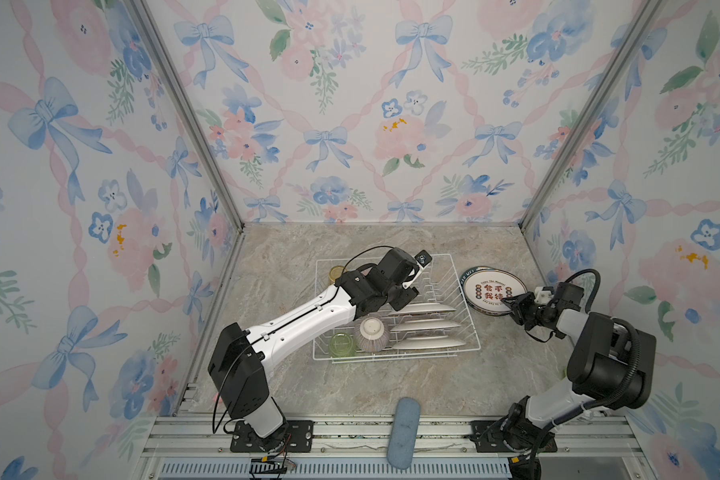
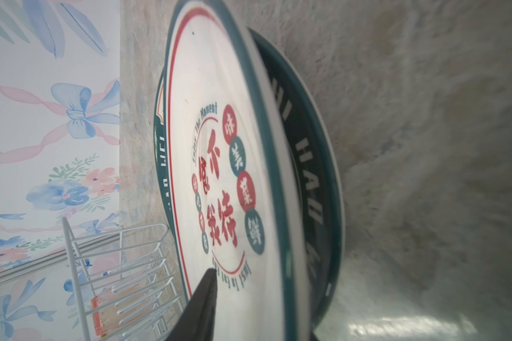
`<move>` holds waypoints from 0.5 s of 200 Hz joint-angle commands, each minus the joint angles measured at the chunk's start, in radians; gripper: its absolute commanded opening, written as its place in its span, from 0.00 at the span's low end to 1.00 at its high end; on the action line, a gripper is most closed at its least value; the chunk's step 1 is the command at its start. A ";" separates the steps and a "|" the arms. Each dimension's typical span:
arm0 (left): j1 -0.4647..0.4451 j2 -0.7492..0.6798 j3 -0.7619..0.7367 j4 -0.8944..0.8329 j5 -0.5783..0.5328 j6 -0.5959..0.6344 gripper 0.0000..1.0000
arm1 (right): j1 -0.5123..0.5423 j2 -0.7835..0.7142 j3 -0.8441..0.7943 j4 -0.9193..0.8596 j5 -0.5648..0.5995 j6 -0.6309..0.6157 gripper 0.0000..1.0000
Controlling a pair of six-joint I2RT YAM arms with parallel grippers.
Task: Unload the mixed dishes from the dish rack
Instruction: 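Lower the red-lettered plate onto the green-rimmed plate and release it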
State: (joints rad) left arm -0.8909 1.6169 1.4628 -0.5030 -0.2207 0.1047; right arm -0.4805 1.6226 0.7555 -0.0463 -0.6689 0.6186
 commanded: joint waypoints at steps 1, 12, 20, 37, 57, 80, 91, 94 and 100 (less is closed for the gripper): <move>-0.008 0.003 0.011 -0.004 -0.002 0.013 0.62 | 0.009 -0.042 0.037 -0.109 0.032 -0.086 0.36; -0.008 0.002 0.007 -0.004 0.000 0.013 0.62 | 0.008 -0.054 0.041 -0.139 0.047 -0.109 0.39; -0.008 0.001 0.005 -0.004 0.001 0.014 0.62 | 0.008 -0.063 0.044 -0.161 0.058 -0.122 0.41; -0.008 0.001 0.002 -0.004 0.004 0.013 0.62 | 0.009 -0.076 0.051 -0.204 0.084 -0.151 0.44; -0.008 0.002 -0.004 -0.004 0.004 0.013 0.62 | 0.009 -0.086 0.057 -0.240 0.110 -0.173 0.48; -0.008 0.004 -0.008 -0.004 0.005 0.015 0.62 | 0.013 -0.092 0.063 -0.268 0.139 -0.189 0.51; -0.008 0.005 -0.010 -0.004 0.006 0.015 0.62 | 0.014 -0.091 0.064 -0.280 0.151 -0.198 0.52; -0.007 0.005 -0.012 -0.004 0.005 0.016 0.62 | 0.016 -0.092 0.065 -0.283 0.153 -0.198 0.53; -0.008 0.005 -0.013 -0.004 0.005 0.016 0.62 | 0.018 -0.093 0.067 -0.288 0.160 -0.201 0.53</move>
State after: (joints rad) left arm -0.8909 1.6169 1.4624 -0.5030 -0.2203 0.1051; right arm -0.4751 1.5490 0.7910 -0.2707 -0.5514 0.4587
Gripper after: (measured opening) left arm 0.620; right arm 0.522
